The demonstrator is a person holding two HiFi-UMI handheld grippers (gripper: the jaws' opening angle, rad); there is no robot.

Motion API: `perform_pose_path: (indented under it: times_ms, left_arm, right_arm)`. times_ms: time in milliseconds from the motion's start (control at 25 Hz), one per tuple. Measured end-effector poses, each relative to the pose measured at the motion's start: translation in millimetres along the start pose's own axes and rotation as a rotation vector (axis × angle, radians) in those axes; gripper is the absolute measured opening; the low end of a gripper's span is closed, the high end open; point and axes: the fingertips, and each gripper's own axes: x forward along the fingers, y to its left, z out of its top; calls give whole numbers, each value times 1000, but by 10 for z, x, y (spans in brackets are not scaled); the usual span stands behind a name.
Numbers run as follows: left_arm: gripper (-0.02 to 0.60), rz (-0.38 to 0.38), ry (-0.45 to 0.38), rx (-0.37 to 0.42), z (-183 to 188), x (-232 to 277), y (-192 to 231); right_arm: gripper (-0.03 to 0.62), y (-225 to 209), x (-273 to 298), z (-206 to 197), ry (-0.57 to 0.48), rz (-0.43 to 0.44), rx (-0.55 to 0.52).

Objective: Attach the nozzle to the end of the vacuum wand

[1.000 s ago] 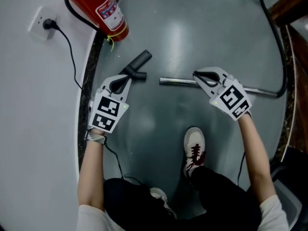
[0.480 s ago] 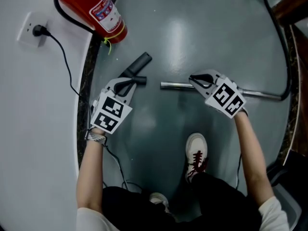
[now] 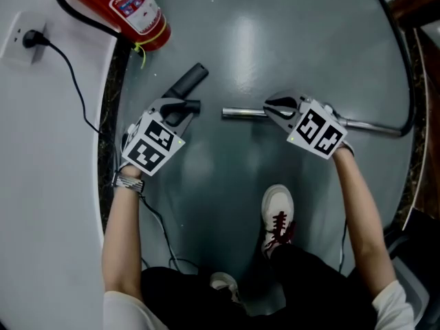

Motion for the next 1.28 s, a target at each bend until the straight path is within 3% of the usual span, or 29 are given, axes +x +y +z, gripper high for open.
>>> perform_pose_path:
  times_ms: [320, 560, 880, 1280]
  left_arm:
    - [127, -25, -19, 10, 180, 26, 80]
    - [129, -37, 76, 91, 24, 184, 73]
    - [171, -28, 209, 205, -321, 451, 89]
    - [215, -61, 283, 375, -476, 563, 73]
  right_arm:
    - [100, 70, 125, -94, 20, 41, -24]
    - [160, 96, 282, -332, 102, 103, -60]
    - [166, 105, 442, -625, 212, 157, -151]
    - [173, 139, 497, -696, 226, 194, -176]
